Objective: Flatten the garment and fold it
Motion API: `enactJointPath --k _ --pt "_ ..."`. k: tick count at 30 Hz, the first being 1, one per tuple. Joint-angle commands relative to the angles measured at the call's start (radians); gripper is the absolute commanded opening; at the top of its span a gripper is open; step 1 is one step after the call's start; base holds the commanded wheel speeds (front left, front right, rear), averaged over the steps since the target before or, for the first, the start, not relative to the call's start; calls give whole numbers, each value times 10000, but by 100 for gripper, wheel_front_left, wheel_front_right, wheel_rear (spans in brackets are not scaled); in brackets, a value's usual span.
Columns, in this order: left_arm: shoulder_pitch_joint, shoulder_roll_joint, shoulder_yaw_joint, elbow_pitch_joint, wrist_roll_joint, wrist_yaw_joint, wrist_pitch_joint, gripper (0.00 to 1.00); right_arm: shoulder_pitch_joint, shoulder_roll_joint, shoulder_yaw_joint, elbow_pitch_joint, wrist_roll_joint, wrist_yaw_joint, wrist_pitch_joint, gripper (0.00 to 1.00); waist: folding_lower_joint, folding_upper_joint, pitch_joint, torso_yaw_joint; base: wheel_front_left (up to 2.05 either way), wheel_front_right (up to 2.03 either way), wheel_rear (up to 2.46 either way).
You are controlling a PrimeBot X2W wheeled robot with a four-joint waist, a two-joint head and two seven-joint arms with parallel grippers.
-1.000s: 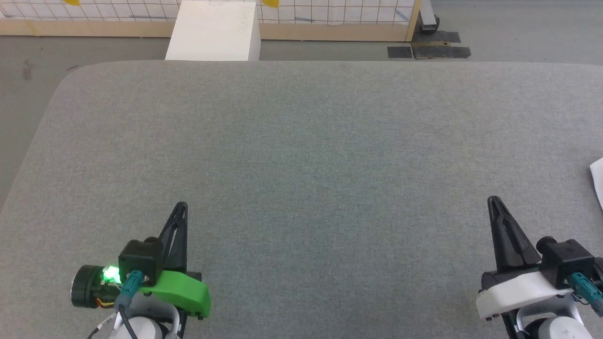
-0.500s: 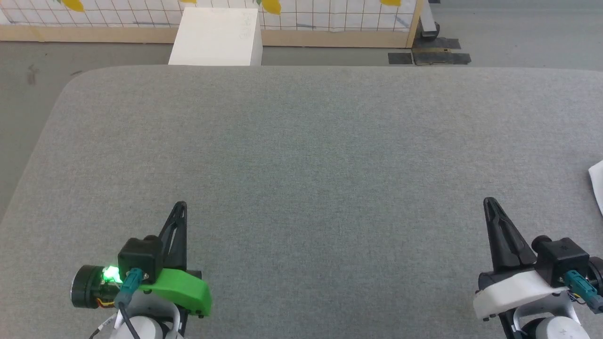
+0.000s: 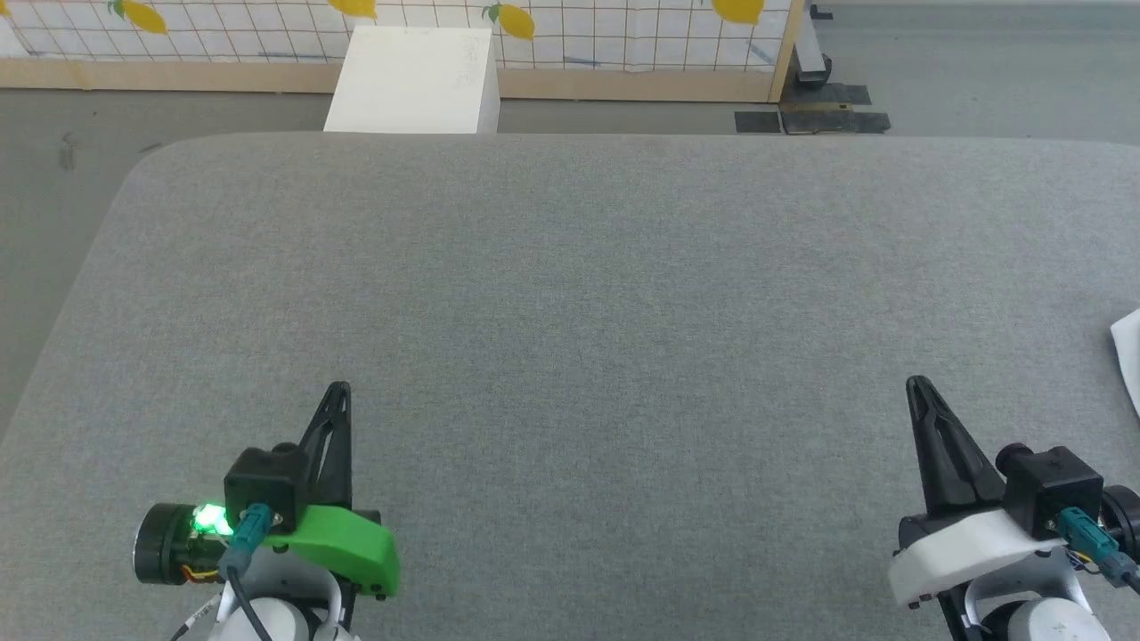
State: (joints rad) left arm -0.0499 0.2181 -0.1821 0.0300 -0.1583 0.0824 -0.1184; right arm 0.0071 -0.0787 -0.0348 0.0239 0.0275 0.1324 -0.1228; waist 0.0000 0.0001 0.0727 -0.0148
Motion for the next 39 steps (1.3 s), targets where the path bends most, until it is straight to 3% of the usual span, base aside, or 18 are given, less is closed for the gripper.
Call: enactJointPath --k 1,39 --pt "163 -111 97 -36 99 -66 46 0 -33 52 33 -70 -65 -8 47 0 0 -1 -16 4 0 0 0" --pt "357 -1016 1092 -189 956 -504 703 0 -55 186 215 -168 -186 -13 729 0 0 -1 -427 87 0 0 0"
